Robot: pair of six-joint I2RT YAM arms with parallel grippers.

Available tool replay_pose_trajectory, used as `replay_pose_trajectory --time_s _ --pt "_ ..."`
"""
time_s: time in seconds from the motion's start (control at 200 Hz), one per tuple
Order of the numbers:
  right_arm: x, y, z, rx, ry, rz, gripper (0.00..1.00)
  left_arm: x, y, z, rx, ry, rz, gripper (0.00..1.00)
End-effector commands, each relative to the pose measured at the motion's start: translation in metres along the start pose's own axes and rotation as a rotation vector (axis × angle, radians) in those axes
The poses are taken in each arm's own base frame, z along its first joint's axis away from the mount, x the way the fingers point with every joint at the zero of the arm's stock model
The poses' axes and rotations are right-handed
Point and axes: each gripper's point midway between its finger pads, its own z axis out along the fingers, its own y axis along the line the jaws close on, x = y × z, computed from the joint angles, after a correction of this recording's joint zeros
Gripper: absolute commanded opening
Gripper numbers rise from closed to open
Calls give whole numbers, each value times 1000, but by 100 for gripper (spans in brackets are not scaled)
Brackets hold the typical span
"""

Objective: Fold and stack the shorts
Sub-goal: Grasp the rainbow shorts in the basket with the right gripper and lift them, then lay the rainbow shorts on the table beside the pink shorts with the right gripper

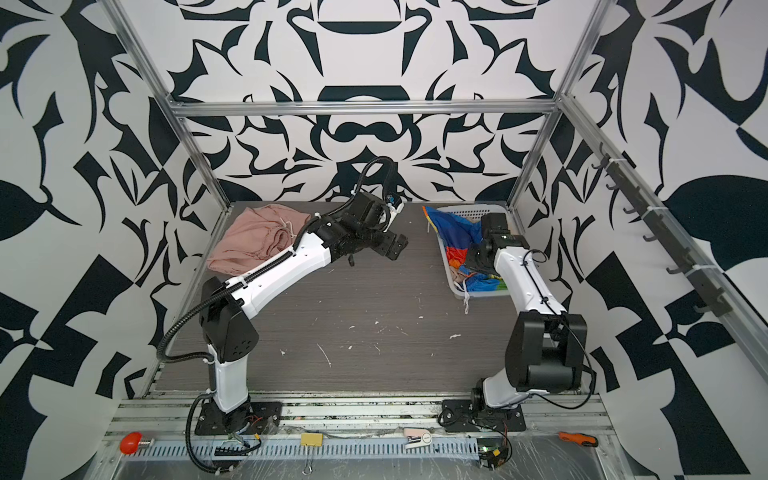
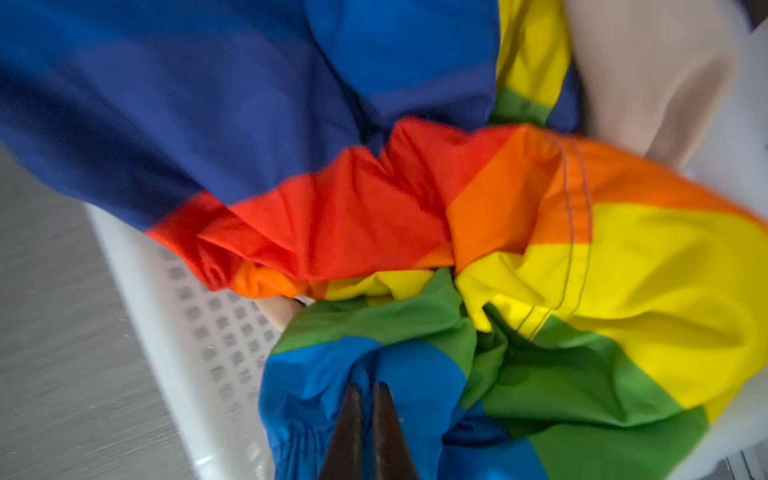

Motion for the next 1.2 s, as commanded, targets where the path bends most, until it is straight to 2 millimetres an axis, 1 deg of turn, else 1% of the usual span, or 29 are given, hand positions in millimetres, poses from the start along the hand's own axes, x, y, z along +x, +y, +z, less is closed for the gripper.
replay_pose_trajectory --time_s 0.0,0.075,0.14,0.235,0.29,0.295,0.32,0.34,0.35,0.39,0.395,0.42,0.46,0.475,0.51,0.55,0.59,0.625,0.675,0.68,0.74,0.77,0.82,0.885,0.915,0.955,1.025,1.125,1.195 --pt "-39 18 -52 -81 -133 15 0 -22 -4 -32 26 -55 -26 99" --pt "-64 28 -83 -126 -206 26 0 -31 1 -43 30 -83 -43 99" --pt "-90 40 -117 -185 -289 42 0 -39 8 -51 51 -102 -89 99" --pt "-132 65 -184 -328 -443 64 0 -46 24 -64 88 -123 -193 99" --pt "-153 90 -229 -482 -527 51 0 -48 35 -72 96 -135 -246 99" --pt "-153 93 -231 -498 -527 51 0 -48 36 -73 98 -137 -250 99" --pt "-160 109 -255 -589 -562 37 0 -49 41 -77 99 -143 -269 99" --pt "-162 122 -266 -653 -568 25 0 -49 45 -80 98 -151 -283 99" --pt "-164 128 -277 -685 -586 15 0 -50 47 -82 97 -154 -291 99" --pt "-163 158 -314 -805 -627 -51 0 -50 57 -90 91 -169 -321 99" --pt "-163 161 -316 -814 -626 -58 0 -50 58 -90 91 -170 -325 99" --pt "-156 184 -344 -894 -653 -125 0 -49 65 -95 89 -180 -345 99" --pt "-137 220 -382 -1013 -679 -245 0 -48 77 -104 87 -202 -386 99" --pt "-131 229 -395 -1047 -692 -284 0 -47 83 -107 87 -210 -404 99" --pt "-108 254 -424 -1141 -703 -376 0 -45 95 -115 87 -231 -453 99" --pt "-89 273 -444 -1222 -699 -442 0 -42 110 -124 87 -257 -505 99" --pt "-80 283 -449 -1270 -677 -462 0 -35 125 -131 78 -273 -555 99" --pt "-79 288 -445 -1288 -651 -450 0 -29 139 -138 65 -291 -599 99" --pt "-80 294 -428 -1289 -621 -425 0 -19 156 -148 46 -310 -647 99" --pt "-80 294 -429 -1291 -625 -423 0 -18 157 -148 43 -311 -652 99" --pt "-80 300 -390 -1242 -583 -390 0 -6 169 -156 23 -325 -681 99" --pt "-81 301 -367 -1199 -554 -367 0 -1 173 -158 15 -323 -694 99" --pt "-82 301 -321 -1110 -486 -319 0 10 175 -157 12 -306 -708 99" --pt "-82 298 -252 -987 -377 -258 0 23 173 -154 17 -274 -723 99" --pt "-79 297 -221 -940 -325 -238 0 30 171 -151 19 -257 -729 99" --pt "-69 298 -184 -892 -243 -215 0 40 170 -147 20 -235 -741 99" --pt "-46 305 -130 -868 -93 -189 0 57 167 -143 23 -204 -765 99" --pt "1 322 -69 -831 72 -177 0 81 162 -136 24 -160 -793 99" --pt "38 333 -35 -805 167 -196 0 98 160 -131 21 -129 -827 99"
